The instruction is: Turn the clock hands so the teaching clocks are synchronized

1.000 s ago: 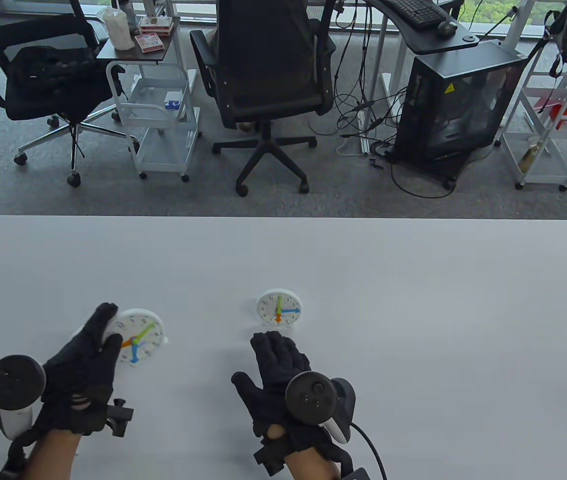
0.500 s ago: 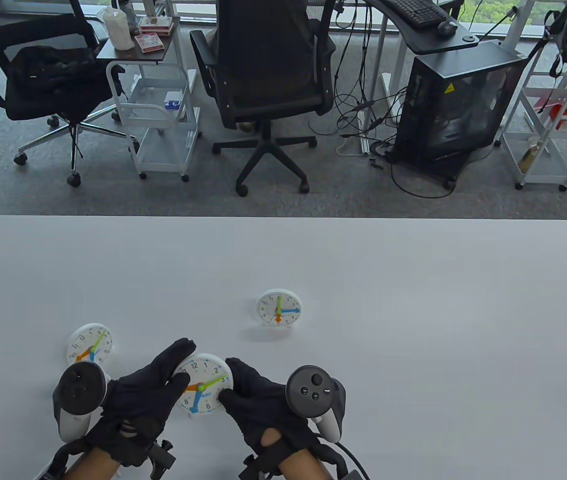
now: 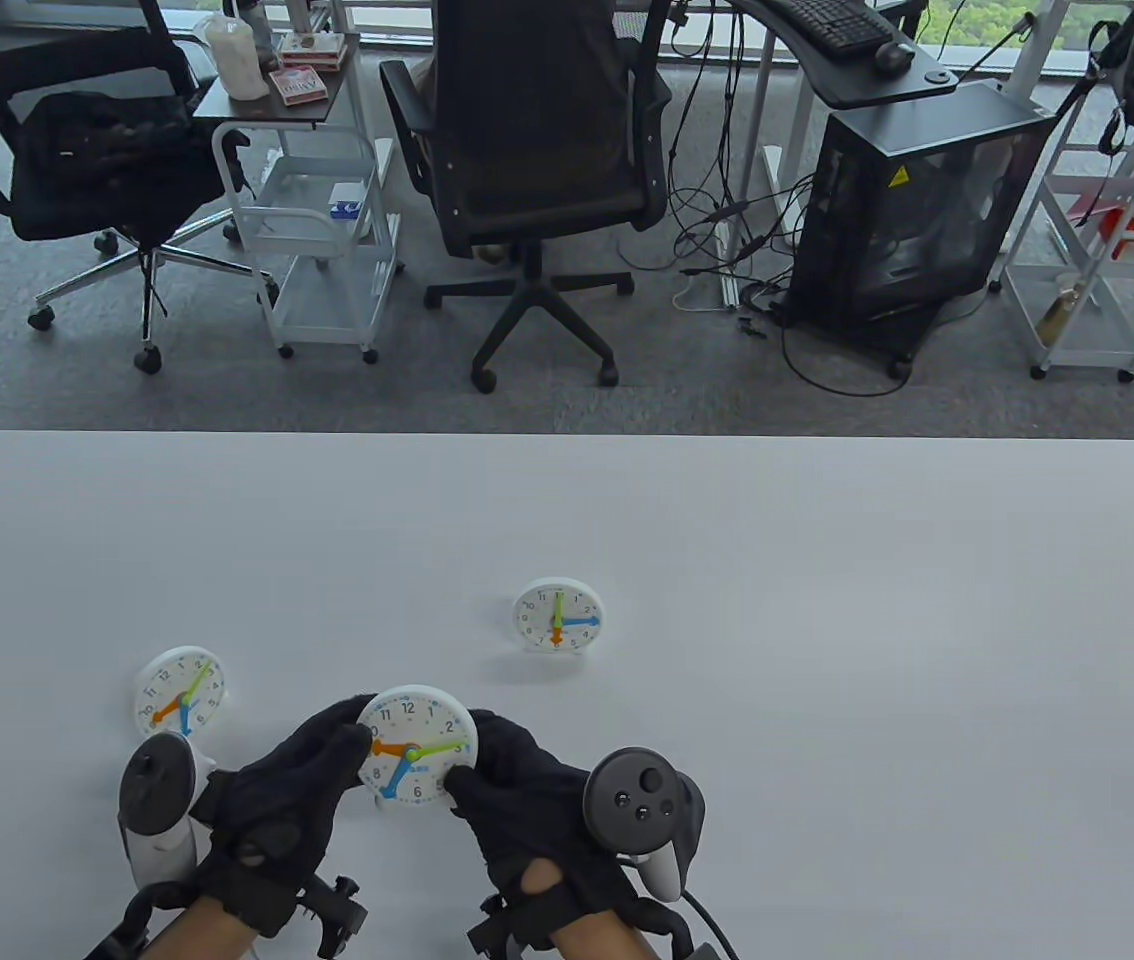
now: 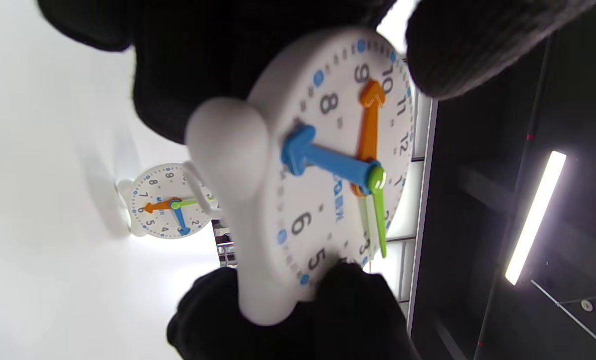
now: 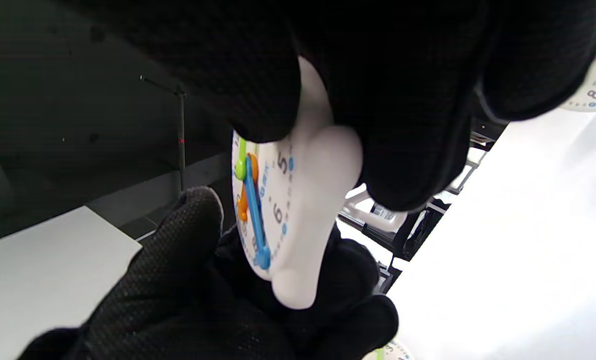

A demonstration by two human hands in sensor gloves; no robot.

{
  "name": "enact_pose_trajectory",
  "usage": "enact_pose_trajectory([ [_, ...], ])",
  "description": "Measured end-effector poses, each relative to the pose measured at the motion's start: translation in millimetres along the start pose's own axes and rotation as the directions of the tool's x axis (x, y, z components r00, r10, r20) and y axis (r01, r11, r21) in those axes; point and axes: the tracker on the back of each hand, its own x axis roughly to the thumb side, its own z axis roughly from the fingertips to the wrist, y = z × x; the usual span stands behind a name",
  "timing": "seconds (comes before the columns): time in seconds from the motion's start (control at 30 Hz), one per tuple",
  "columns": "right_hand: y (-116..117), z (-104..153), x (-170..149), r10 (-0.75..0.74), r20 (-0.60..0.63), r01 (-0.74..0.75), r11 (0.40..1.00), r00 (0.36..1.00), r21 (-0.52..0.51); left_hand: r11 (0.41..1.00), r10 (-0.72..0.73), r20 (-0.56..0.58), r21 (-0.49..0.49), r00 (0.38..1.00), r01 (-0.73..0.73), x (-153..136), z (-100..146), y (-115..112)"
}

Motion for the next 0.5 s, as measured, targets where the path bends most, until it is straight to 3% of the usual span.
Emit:
enact_pose_trajectory([
  [0.27, 2.5, 1.3, 5.3, 0.109, 0.038, -0.109, 0.994, 0.993, 0.000, 0.999, -0.035, -0.015, 0.015, 0.999, 0.035, -1.7, -1.2, 0.7],
  [0.5, 3.2, 0.1, 3.0, 0.114, 0.024, -0.114, 0.993, 0.993, 0.005, 0.999, -0.034, -0.040, -0.023, 0.999, 0.033, -4.8, -2.9, -1.2],
])
